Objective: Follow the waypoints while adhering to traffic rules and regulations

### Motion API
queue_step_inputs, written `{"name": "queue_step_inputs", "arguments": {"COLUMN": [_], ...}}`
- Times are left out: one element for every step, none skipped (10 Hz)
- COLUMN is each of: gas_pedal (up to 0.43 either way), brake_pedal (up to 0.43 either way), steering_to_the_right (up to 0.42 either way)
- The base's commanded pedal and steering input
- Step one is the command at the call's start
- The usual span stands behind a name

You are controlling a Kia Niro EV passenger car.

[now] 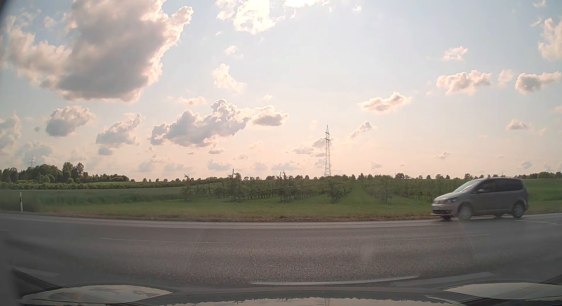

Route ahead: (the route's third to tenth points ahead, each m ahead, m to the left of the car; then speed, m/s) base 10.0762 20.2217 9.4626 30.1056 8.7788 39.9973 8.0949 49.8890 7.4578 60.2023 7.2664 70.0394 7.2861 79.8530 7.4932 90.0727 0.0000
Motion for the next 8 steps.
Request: {"name": "queue_step_inputs", "arguments": {"gas_pedal": [0.000,0.000,0.000,0.000,0.000,0.000,0.000,0.000], "brake_pedal": [0.323,0.317,0.323,0.323,0.323,0.323,0.317,0.299], "steering_to_the_right": [0.000,0.000,0.000,0.000,0.000,0.000,0.000,0.000]}}
